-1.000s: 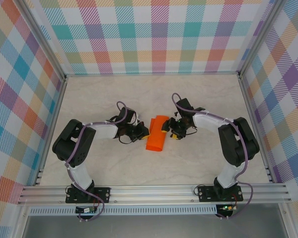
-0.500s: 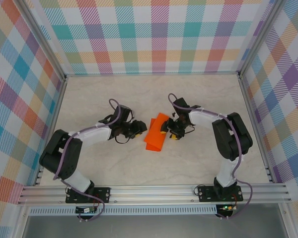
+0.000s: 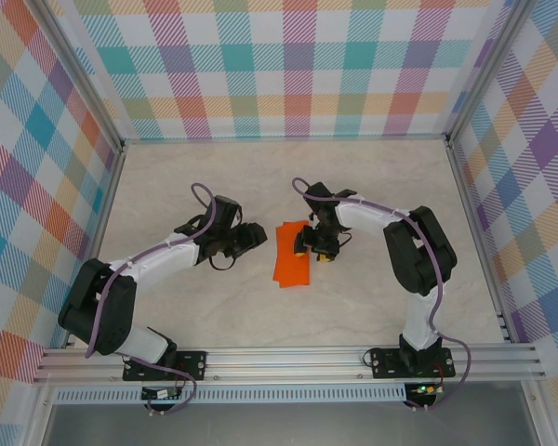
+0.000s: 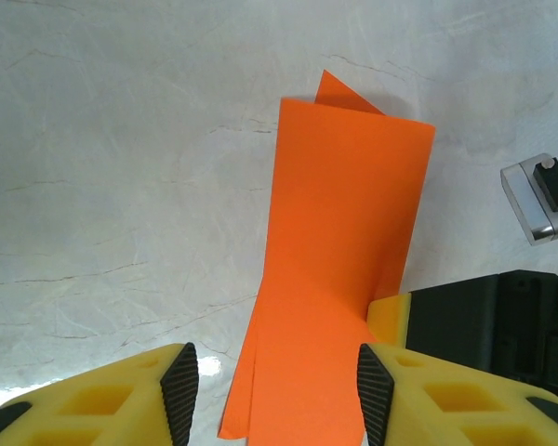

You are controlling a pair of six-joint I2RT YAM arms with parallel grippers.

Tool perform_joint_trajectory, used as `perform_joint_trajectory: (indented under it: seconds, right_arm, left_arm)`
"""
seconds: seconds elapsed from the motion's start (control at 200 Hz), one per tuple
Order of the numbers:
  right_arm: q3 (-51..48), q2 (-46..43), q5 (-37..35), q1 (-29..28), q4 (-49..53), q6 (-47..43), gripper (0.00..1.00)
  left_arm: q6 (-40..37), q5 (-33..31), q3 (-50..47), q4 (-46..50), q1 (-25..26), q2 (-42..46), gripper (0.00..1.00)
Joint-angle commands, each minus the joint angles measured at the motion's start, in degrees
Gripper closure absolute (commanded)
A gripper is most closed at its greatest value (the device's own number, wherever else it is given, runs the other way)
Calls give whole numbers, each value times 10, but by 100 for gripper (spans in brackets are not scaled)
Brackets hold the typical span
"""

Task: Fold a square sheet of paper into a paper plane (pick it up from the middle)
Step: Fold the square sheet of paper in half at the center of the table.

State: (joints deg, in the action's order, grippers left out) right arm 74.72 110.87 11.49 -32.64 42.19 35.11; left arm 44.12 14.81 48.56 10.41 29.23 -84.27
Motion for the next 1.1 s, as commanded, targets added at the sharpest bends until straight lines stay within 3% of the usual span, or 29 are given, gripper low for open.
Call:
perform_joint_trajectory:
  seconds: [0.0, 0.085, 0.295, 1.095]
  right_arm:
    - [17, -5, -29, -1, 41, -12, 38]
    - [20, -1, -59, -1, 45, 18, 38]
    - [24, 13, -36, 0, 12, 65, 37]
    - [72, 41, -4, -2, 40, -51, 37]
  left_arm:
    - [-2, 26, 2, -7, 9, -21, 48]
    - [-1, 40, 6, -14, 10, -32, 48]
    - [-2, 47, 8, -10, 9, -43, 48]
    - [-6, 48, 18, -5, 9, -55, 47]
